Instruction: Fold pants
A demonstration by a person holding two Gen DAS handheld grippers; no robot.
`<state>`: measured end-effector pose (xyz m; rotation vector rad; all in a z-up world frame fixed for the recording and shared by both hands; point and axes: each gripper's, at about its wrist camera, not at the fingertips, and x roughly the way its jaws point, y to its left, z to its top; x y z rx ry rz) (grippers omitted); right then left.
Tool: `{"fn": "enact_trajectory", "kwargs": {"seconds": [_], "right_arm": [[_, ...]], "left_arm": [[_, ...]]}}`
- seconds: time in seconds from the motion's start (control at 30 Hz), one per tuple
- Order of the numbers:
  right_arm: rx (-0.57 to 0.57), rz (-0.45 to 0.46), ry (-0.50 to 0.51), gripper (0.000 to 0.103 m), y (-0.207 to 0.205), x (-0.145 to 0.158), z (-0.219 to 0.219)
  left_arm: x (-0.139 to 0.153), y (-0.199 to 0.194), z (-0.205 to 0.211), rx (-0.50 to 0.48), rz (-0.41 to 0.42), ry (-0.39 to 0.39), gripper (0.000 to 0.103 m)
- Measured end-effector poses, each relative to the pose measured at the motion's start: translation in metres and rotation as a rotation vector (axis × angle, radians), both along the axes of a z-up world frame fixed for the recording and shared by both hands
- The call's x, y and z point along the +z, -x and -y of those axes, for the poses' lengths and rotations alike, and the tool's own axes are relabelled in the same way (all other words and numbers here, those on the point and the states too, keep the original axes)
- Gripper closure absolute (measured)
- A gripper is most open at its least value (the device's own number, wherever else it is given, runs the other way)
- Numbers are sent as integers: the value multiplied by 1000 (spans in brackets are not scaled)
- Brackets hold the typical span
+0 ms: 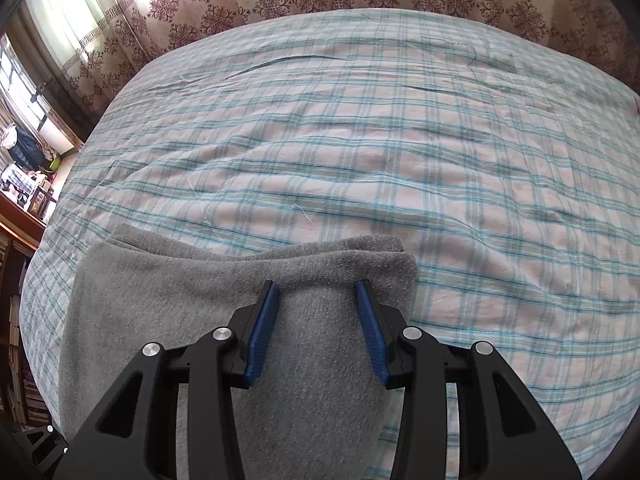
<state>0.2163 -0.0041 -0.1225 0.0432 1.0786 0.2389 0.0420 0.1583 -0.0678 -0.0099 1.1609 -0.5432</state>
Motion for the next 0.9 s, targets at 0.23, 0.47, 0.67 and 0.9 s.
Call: {"fn": "enact_trajectory", "kwargs": {"seconds": [0.23,0.47,0.67,0.9], "right_arm": [[-16,84,16,54,22,27,1],[-19,105,-31,53,50,33,8],[-42,112,-71,46,74,36,22],[-89,94,-108,41,94,33,44]], "left_arm": [[0,0,0,2,1,3,29],[6,-3,-7,26,17,2,29],[16,-11,-30,111,38,13,28],[35,-20,-75,271,149,52,5]]}}
